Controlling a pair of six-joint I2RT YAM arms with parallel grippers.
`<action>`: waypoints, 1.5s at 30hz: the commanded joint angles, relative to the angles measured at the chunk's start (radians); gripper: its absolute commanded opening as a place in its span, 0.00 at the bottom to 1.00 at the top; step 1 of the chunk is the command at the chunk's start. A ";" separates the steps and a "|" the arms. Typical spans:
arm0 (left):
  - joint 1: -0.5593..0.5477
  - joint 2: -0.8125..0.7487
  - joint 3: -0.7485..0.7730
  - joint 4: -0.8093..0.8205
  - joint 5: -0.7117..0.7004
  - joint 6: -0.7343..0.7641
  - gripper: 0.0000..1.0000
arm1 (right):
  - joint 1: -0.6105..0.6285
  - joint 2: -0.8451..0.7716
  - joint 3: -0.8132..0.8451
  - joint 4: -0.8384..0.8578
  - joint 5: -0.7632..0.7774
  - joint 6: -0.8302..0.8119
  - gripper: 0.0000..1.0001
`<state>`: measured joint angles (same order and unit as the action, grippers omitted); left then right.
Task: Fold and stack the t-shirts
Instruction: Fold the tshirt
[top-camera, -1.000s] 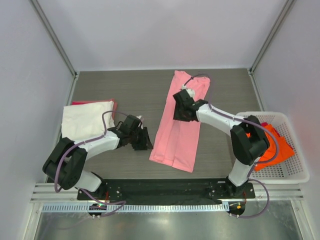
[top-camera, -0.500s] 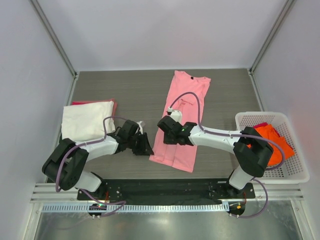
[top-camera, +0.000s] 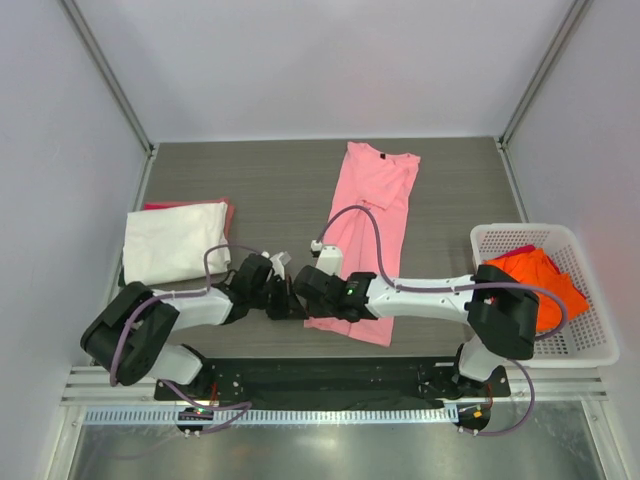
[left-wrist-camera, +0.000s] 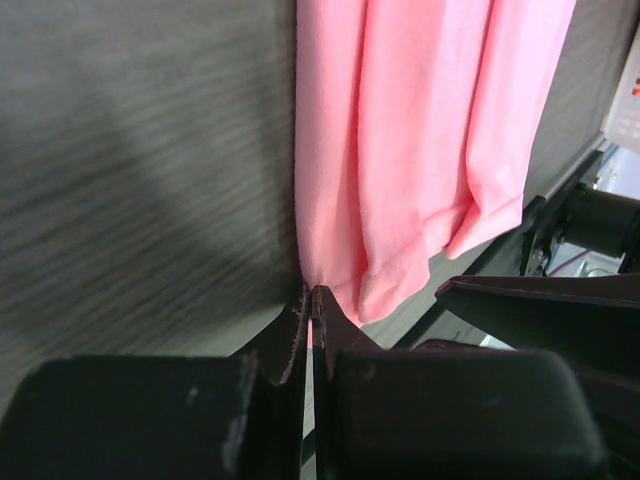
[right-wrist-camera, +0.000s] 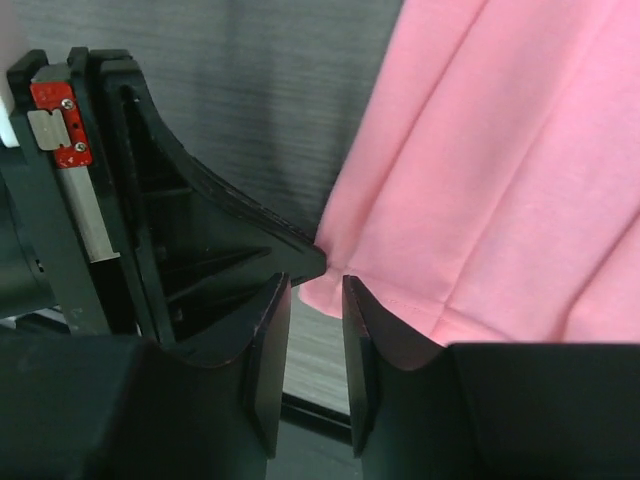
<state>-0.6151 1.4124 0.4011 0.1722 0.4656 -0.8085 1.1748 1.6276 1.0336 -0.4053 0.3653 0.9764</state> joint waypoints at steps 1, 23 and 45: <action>-0.026 -0.042 -0.085 0.068 -0.014 -0.029 0.00 | 0.048 -0.008 -0.009 -0.001 0.063 0.070 0.34; -0.048 0.005 -0.079 0.064 -0.044 0.022 0.00 | 0.128 0.111 0.062 -0.199 0.201 0.160 0.11; -0.048 -0.027 -0.088 0.035 -0.045 0.025 0.00 | 0.129 -0.440 -0.437 -0.124 0.162 0.375 0.48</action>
<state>-0.6655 1.4006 0.3412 0.2867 0.4667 -0.8185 1.2968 1.2358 0.6075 -0.5568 0.4942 1.3132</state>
